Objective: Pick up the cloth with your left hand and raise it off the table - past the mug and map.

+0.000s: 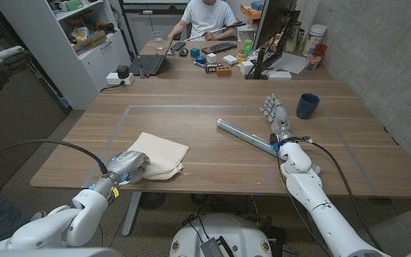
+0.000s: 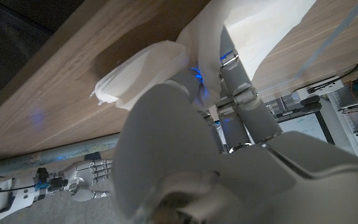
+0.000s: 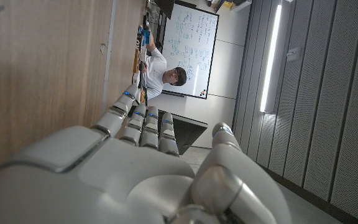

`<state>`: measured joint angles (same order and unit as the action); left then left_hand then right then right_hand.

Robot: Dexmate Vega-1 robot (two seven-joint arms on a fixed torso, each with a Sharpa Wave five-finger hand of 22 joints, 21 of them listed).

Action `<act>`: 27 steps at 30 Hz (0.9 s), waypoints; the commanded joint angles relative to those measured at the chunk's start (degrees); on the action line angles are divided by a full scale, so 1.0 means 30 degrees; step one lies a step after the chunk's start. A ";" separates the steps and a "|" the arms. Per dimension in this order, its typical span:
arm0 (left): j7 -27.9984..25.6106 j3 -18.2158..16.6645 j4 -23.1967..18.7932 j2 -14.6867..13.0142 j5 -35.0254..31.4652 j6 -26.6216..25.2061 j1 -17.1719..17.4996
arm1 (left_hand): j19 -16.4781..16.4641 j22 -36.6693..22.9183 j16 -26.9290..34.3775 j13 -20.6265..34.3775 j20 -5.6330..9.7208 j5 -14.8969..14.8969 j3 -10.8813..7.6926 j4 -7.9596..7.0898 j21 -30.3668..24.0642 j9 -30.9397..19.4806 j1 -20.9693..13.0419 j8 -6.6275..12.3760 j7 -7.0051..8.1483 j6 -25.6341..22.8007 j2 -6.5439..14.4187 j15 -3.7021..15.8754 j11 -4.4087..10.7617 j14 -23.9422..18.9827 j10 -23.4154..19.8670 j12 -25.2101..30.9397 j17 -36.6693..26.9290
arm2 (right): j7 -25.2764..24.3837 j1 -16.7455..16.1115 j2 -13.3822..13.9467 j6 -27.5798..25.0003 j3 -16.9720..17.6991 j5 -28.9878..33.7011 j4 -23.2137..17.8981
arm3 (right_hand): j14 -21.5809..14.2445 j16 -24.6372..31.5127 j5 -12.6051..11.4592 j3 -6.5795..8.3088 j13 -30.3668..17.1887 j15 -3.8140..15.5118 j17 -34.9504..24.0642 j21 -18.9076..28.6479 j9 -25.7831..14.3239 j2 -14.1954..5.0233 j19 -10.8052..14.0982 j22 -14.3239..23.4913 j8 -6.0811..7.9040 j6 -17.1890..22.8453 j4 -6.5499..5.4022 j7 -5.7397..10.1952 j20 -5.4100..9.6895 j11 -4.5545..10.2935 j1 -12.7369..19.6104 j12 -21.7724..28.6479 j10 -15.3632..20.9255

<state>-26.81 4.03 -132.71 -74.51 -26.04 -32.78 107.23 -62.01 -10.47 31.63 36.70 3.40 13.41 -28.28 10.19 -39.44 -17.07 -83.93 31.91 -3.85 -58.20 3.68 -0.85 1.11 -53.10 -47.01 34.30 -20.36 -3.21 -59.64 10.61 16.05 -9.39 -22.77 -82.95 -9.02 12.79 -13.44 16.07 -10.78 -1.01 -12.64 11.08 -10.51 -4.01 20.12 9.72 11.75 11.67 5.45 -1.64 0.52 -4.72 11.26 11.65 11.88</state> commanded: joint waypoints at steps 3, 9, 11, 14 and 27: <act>-0.0871 0.0549 -0.0098 0.0708 -0.0319 -0.0268 -0.0561 | -0.0065 -0.0065 -0.0030 0.0638 0.0297 -0.0043 0.0010 -0.0012 -0.0330 0.0106 0.0014 0.0188 0.0213 -0.0640 -0.0481 0.3497 0.0888 -0.3098 -0.1699 -0.0202 -0.0080 | 0.0064 0.0159 0.0149 -0.0184 -0.0066 0.0088 -0.0263 | -0.0148 0.0045 -0.0049 -0.0067 -0.0042 -0.0057 -0.0081 0.0070 -0.0086 0.0039 0.0143 0.0062 -0.0083 0.0174 -0.0011 -0.0089 -0.0068 -0.0061 -0.0084 -0.0065 0.0083; -0.0956 0.0585 -0.0482 0.0824 -0.0539 -0.0753 -0.0931 | 0.0051 -0.0077 -0.0069 0.0824 0.0371 -0.0032 0.0026 -0.0068 -0.0465 0.0205 0.0029 0.0131 0.0274 -0.0630 -0.0510 0.3490 0.0938 -0.3195 -0.1668 -0.0239 -0.0164 | -0.0026 0.0247 0.0177 -0.0218 -0.0048 0.0104 -0.0457 | -0.0149 0.0039 -0.0053 -0.0067 -0.0043 -0.0059 -0.0085 0.0069 -0.0086 0.0034 0.0147 0.0062 -0.0082 0.0192 -0.0012 -0.0104 -0.0070 -0.0068 -0.0094 -0.0063 0.0102; -0.0855 0.0269 -0.0655 0.0651 -0.0443 -0.0616 -0.0804 | 0.0130 -0.0079 -0.0095 0.0870 0.0391 -0.0025 0.0024 -0.0074 -0.0479 0.0228 0.0024 0.0116 0.0283 -0.0623 -0.0511 0.3487 0.0914 -0.3171 -0.1660 -0.0249 -0.0188 | -0.0042 0.0267 0.0182 -0.0157 -0.0030 0.0107 -0.0545 | -0.0150 0.0037 -0.0054 -0.0066 -0.0043 -0.0063 -0.0085 0.0068 -0.0086 0.0034 0.0148 0.0062 -0.0082 0.0200 -0.0010 -0.0106 -0.0068 -0.0076 -0.0097 -0.0064 0.0103; -0.0262 -0.0446 -0.1289 0.0450 -0.0184 -0.0902 -0.0393 | 0.0197 -0.0077 -0.0119 0.0943 0.0415 -0.0018 0.0025 -0.0081 -0.0521 0.0263 0.0020 0.0069 0.0216 -0.0552 -0.0516 0.3474 0.0895 -0.3168 -0.1653 -0.0264 -0.0229 | -0.0127 0.0270 0.0281 -0.0365 -0.0010 0.0125 -0.0833 | -0.0146 0.0032 -0.0056 -0.0066 -0.0044 -0.0062 -0.0086 0.0069 -0.0086 0.0033 0.0154 0.0062 -0.0085 0.0199 -0.0009 -0.0100 -0.0062 -0.0077 -0.0100 -0.0066 0.0104; 0.1437 -0.4211 -0.2805 0.1233 -0.1985 -0.0710 0.2421 | 0.0201 -0.0029 -0.0237 0.1199 0.0337 0.0067 -0.0044 -0.0070 -0.0828 0.0422 -0.0078 -0.0051 0.0015 -0.0492 -0.0545 0.3388 0.0801 -0.3210 -0.1669 -0.0401 -0.0404 | -0.0581 0.0029 0.0202 -0.0474 -0.0061 0.0155 -0.1408 | -0.0137 0.0015 -0.0062 -0.0070 -0.0045 -0.0099 -0.0095 0.0041 -0.0087 0.0029 0.0091 0.0063 -0.0093 0.0215 -0.0013 -0.0130 -0.0082 -0.0094 -0.0132 -0.0076 0.0106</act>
<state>-26.04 -0.97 -138.19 -73.05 -28.43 -36.16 109.37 -61.59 -10.38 31.22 36.71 4.41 13.30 -28.28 10.19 -41.55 -15.71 -83.86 32.12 -3.38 -59.67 2.39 -1.13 1.57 -53.77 -49.00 33.13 -21.29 -3.92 -59.06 11.31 14.91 -9.44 -22.47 -85.74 -9.02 12.79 -13.44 16.07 -10.78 -1.01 -12.64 11.08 -10.52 -4.01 20.32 9.72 11.75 11.88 5.45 -1.85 0.31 -4.72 11.26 11.30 11.87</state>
